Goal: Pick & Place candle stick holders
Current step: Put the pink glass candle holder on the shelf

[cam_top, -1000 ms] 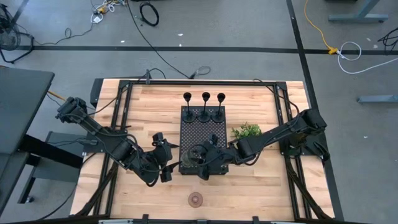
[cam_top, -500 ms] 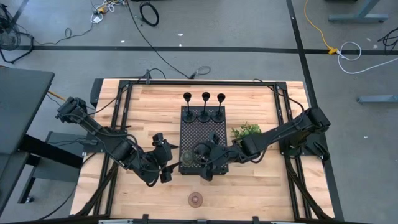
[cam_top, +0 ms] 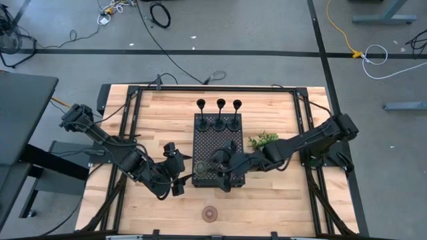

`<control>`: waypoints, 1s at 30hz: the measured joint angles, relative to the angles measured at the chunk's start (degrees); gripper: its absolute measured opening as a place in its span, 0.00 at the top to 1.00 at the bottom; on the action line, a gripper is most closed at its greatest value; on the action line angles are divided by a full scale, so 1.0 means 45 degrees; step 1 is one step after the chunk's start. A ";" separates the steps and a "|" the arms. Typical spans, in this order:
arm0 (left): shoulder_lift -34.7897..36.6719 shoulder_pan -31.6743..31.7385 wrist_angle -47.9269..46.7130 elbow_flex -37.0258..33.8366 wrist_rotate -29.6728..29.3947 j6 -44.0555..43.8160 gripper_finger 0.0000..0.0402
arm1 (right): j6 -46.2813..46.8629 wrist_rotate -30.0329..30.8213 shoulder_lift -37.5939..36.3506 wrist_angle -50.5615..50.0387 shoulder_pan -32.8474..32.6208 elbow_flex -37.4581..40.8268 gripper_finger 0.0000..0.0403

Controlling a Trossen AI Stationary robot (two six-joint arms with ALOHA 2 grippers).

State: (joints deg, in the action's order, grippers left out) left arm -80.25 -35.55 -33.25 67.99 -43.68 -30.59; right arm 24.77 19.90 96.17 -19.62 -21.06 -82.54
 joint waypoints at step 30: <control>-0.0005 -0.0004 -0.0001 0.0000 0.0016 -0.0157 0.26 | 0.1594 0.0653 -0.1392 -0.1435 -0.4820 0.0000 0.60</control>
State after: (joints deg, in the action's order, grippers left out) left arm -80.27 -35.57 -33.26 67.99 -43.61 -31.29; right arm 31.95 22.84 89.91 -26.08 -42.75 -82.54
